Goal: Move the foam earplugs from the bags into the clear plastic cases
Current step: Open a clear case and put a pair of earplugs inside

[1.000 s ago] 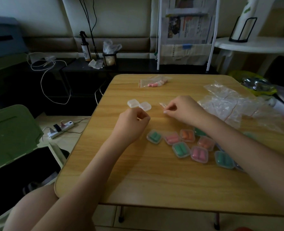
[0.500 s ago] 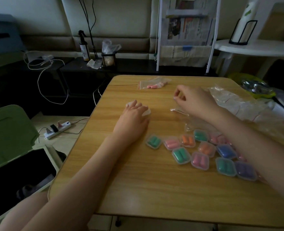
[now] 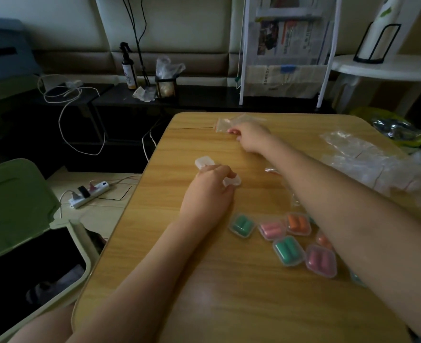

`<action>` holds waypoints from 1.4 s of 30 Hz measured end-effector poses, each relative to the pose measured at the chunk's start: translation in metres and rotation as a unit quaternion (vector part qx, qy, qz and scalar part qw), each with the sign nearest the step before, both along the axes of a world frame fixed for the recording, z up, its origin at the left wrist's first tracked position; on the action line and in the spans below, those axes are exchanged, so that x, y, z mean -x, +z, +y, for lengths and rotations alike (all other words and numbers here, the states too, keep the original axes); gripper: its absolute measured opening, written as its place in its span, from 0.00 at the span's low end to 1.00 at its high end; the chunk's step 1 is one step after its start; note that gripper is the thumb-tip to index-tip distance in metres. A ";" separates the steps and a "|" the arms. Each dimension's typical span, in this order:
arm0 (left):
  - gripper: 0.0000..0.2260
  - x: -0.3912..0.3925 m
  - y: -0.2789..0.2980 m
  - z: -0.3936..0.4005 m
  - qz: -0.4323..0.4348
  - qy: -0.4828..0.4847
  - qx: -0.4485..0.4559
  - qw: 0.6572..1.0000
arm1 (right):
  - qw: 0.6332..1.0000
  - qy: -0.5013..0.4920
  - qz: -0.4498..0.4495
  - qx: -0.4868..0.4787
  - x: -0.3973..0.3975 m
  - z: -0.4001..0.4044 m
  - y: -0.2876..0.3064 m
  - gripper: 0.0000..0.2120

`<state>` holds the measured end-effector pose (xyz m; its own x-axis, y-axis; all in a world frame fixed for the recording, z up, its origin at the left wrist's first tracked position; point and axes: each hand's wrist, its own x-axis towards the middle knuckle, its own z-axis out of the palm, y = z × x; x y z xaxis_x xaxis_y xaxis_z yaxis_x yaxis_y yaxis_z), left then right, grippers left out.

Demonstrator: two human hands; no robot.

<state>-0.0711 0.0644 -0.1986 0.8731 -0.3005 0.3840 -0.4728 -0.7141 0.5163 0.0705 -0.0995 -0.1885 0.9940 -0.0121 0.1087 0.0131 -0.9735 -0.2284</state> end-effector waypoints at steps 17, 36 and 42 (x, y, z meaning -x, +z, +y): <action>0.11 0.007 0.026 0.012 0.151 0.036 0.367 0.917 | 0.937 0.160 -0.310 -0.015 0.150 0.012 0.029 0.06; 0.14 0.026 0.029 0.003 0.280 -0.069 0.488 0.824 | 0.896 0.087 -0.129 -0.416 0.206 0.031 0.031 0.08; 0.09 0.022 0.033 0.005 0.217 -0.063 0.488 0.843 | 0.869 0.095 -0.061 -0.483 0.187 0.024 0.042 0.08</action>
